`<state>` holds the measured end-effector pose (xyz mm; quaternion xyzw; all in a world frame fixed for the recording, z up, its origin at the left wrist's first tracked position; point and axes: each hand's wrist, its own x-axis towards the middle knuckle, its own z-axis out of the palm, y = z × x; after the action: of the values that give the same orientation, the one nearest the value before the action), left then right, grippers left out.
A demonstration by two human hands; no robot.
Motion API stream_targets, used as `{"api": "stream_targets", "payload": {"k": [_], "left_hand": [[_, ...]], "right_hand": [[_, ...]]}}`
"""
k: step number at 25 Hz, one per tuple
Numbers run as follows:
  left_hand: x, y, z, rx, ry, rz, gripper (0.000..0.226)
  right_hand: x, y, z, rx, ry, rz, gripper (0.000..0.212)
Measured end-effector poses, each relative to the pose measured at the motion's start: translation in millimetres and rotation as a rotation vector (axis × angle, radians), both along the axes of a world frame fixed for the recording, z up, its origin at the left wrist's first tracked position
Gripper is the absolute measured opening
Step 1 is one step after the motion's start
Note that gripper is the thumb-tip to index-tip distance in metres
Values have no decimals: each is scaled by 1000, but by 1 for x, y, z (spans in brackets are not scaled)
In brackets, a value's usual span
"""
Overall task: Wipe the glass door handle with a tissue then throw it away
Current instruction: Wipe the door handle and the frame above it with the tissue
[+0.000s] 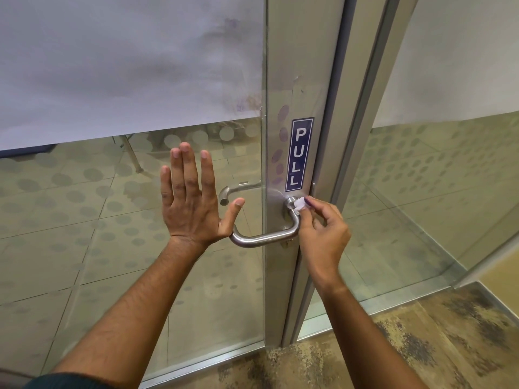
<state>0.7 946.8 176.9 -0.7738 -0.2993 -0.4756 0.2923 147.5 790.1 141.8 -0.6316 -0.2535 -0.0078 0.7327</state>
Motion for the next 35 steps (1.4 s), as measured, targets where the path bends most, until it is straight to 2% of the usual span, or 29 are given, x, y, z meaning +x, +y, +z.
{"api": "stream_targets", "payload": {"k": [3, 4, 9, 13, 16, 20, 23, 25, 28, 30, 35], "left_hand": [[0, 0, 0, 2, -4, 0, 100], [0, 0, -1, 1, -4, 1, 100], [1, 1, -1, -2, -2, 3, 101], [1, 1, -2, -8, -3, 6, 101], [1, 1, -2, -11, 0, 7, 101], [1, 1, -2, -16, 1, 11, 101], [1, 1, -1, -3, -2, 6, 102], [1, 1, -1, -4, 4, 8, 102], [1, 2, -1, -10, 5, 9, 102], [1, 1, -1, -12, -1, 16, 101], [1, 2, 0, 1, 3, 10, 101]], "right_hand": [[9, 2, -5, -87, -227, -90, 22], [12, 3, -7, -114, -251, -113, 22], [7, 5, -22, -77, 35, -82, 23], [4, 5, -25, -86, 167, -24, 28], [4, 7, -18, 0, 251, -18, 24], [3, 8, -1, 54, 145, -3, 29], [3, 5, -5, 22, 46, 14, 34], [3, 2, -16, -32, 58, 25, 34], [-4, 3, -34, -44, 229, 95, 37], [-11, 9, -36, 64, 463, 151, 38], [-18, 18, -26, 346, 979, 284, 25]]}}
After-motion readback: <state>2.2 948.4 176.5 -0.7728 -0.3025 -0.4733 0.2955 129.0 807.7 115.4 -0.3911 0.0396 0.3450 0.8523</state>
